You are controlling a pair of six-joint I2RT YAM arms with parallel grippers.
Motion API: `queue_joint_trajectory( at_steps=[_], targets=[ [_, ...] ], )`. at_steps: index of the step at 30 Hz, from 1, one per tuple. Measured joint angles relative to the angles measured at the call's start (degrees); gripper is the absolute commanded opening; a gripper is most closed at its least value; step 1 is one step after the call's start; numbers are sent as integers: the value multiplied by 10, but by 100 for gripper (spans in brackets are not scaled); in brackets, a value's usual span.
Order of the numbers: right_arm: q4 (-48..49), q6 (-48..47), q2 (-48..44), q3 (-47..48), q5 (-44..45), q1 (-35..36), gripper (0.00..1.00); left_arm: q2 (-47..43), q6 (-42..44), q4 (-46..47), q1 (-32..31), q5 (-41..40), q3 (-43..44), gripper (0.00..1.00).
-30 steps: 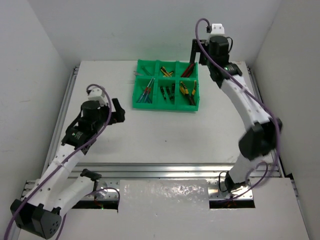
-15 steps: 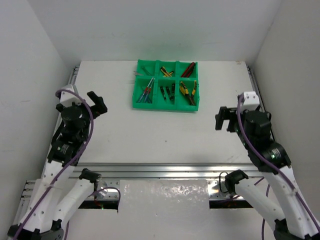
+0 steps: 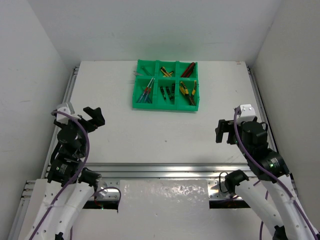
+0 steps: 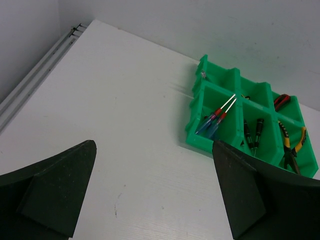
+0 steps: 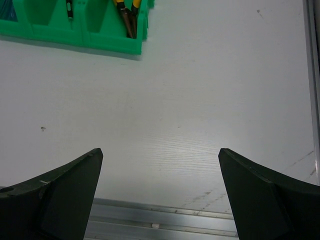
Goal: Sort the tools into containers
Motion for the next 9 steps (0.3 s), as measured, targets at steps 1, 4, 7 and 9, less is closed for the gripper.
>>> queue_joint_trajectory(
  at_steps=[1,4,7,9],
  targets=[
    [0,0,0,-2,-1,0,99,2,0,1,0,2,0,100],
    [0,1,1,-9,-3,0,99,8,0,2,0,9,0,100],
    [0,2,2,-12,-4,0,99,11,0,2,0,12,0,100],
    [0,2,2,-12,-5,0,99,11,0,2,0,12,0,100]
  ],
)
